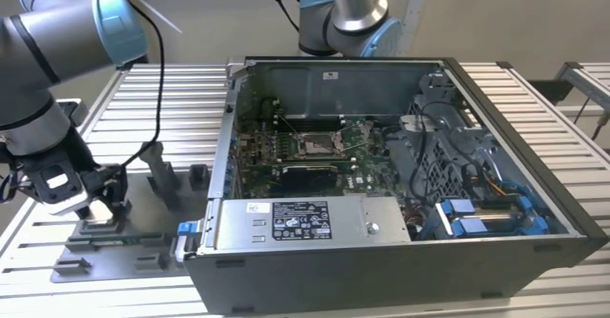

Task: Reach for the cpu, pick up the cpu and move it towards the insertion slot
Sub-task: 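Pick up the cpu and move it towards the insertion slot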

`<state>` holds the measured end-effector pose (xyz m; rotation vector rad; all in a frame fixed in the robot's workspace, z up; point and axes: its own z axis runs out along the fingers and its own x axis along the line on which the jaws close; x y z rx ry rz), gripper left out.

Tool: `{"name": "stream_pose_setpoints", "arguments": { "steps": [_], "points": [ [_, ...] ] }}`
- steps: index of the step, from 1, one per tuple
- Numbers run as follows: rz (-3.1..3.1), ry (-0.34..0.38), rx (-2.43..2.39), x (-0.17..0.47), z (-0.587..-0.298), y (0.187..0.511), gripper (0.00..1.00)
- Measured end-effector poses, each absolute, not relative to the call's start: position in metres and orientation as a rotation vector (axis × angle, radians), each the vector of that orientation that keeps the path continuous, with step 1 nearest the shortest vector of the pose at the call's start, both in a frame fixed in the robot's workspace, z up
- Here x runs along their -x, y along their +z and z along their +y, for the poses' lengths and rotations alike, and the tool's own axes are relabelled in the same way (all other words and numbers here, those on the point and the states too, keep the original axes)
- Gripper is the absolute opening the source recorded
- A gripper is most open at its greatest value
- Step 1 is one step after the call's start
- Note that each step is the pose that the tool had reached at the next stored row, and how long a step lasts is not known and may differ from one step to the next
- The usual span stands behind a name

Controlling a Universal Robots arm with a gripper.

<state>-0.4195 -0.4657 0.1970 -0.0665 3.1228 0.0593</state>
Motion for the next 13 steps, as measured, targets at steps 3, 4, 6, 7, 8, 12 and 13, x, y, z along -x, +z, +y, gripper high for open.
{"name": "stream_pose_setpoints", "arguments": {
  "steps": [3,4,6,7,8,12,13],
  "points": [
    [3.123,0.059,0.066,0.419,-0.466,0.203,0.00],
    [3.123,0.059,0.066,0.420,-0.466,0.206,0.00],
    [3.123,0.059,0.066,0.420,-0.466,0.214,0.00],
    [3.123,0.059,0.066,0.420,-0.466,0.218,0.00],
    [3.123,0.059,0.066,0.420,-0.466,0.223,0.00],
    [3.123,0.059,0.066,0.419,-0.466,0.241,0.00],
    [3.123,0.059,0.066,0.419,-0.466,0.246,0.00]
  ]
}}
